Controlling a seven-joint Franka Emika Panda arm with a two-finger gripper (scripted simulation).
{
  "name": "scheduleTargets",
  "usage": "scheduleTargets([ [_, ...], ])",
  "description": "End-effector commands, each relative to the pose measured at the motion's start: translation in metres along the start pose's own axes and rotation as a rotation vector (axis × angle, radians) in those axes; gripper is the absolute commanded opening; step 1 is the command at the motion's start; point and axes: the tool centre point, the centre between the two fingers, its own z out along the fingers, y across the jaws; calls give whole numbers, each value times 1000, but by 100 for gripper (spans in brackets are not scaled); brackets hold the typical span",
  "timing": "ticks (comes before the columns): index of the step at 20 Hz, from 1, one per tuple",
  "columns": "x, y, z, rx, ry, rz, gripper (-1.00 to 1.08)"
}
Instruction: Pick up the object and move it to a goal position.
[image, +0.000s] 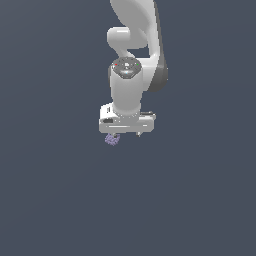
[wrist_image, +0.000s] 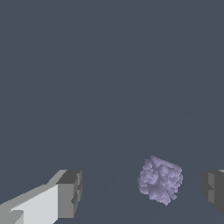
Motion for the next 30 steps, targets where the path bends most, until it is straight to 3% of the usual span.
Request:
scheduleTargets([
  [1,0,0,0,0,0,0,100],
  [17,-4,7,0,-8,9,-4,100],
  [30,-51,49,61,14,15,249,100],
])
